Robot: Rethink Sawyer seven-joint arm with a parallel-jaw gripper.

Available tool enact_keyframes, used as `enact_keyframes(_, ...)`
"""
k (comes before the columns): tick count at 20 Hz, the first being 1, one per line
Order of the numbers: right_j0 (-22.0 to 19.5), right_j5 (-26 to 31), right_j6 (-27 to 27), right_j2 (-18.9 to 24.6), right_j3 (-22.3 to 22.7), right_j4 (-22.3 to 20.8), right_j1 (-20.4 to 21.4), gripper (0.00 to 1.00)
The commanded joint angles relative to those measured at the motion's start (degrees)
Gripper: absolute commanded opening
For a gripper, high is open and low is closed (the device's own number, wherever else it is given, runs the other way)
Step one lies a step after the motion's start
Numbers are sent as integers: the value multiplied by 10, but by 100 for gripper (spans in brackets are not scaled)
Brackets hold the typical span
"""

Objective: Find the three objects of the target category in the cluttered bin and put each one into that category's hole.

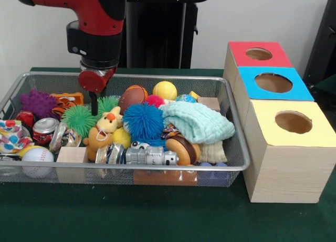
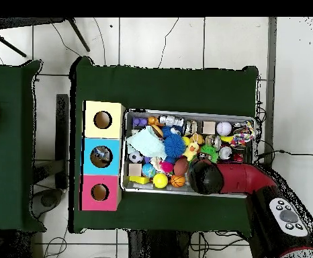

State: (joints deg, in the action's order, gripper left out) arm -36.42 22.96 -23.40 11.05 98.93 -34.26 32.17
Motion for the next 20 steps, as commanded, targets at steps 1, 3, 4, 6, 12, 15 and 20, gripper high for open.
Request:
enact_keyframes(1,6,21,-69,2,-45,-21,-23,100)
enact_keyframes(3,3,16,-71,8,-42,-15,-26,100)
enact_keyframes(4,-1,15,-66,14,-39,-14,-27,100)
enact_keyframes(6,-10,15,-67,29,-27,-1,-27,100)
enact_keyframes(12,-32,25,-48,68,2,15,-27,100)
enact_keyframes(15,-36,25,-47,78,8,15,-31,100)
enact_keyframes(20,-41,19,-48,92,11,11,-41,100)
